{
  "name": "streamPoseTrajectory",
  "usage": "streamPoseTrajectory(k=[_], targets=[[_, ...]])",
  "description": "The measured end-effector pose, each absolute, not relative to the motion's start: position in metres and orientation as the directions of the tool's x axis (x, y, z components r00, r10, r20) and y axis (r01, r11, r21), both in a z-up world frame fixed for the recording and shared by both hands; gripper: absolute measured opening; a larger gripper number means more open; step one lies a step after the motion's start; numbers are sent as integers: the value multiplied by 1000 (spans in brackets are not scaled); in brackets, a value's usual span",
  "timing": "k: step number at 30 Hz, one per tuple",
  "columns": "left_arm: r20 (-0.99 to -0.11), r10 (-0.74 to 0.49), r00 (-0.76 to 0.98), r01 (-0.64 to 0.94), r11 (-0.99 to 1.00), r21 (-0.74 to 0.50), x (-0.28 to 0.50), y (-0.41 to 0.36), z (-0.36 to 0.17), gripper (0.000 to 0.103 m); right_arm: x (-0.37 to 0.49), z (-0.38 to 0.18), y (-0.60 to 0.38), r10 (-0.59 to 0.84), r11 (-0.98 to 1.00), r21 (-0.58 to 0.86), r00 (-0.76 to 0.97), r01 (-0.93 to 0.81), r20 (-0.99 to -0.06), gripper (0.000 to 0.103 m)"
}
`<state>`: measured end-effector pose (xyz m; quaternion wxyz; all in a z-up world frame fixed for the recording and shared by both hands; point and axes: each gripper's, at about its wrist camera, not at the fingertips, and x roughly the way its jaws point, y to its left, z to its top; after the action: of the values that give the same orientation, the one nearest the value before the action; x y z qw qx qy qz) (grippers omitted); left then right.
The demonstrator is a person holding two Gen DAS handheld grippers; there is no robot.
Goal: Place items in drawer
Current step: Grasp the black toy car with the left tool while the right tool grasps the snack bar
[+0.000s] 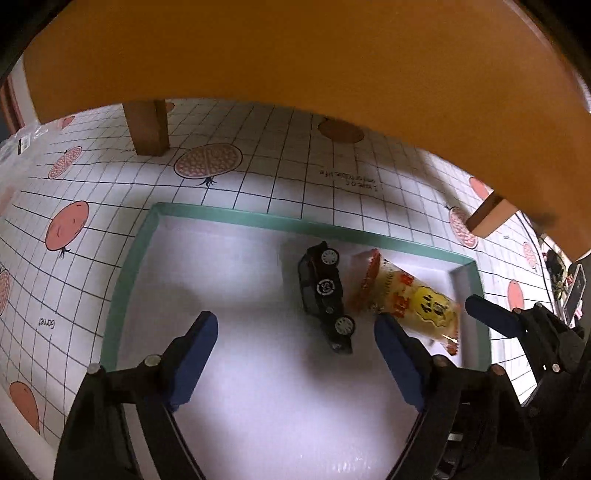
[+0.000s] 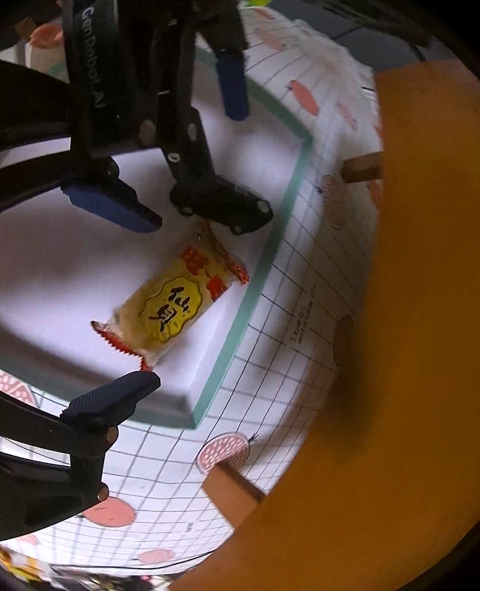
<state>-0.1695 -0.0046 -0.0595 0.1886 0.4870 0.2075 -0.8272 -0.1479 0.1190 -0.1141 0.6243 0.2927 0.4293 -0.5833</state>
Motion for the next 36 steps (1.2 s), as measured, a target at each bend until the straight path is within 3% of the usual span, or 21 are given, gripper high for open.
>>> streamPoseTrajectory(k=[7, 13, 22, 28, 36], targets=[[-887, -104, -450, 519, -839, -165, -176, -7, -65, 77, -146, -119, 105, -489, 175, -203, -94, 963, -867, 75], [-890, -86, -448, 512, -840, -177, -182, -8, -70, 64, -137, -126, 101, -481, 220, -241, -110, 945, -870, 73], [-892, -62, -447, 490, -852, -186, -183, -8, -72, 27, -136, -124, 109, -459, 236, -216, -88, 947, -884, 52], [-896, -65, -440, 491, -852, -180, -179, -7, -72, 27, -135, -122, 122, -447, 231, -198, -77, 953, -891, 44], [-909, -24, -417, 533, -816, -223, -151, -9, -74, 25, -130, -119, 151, -414, 194, -143, -51, 971, -909, 43]])
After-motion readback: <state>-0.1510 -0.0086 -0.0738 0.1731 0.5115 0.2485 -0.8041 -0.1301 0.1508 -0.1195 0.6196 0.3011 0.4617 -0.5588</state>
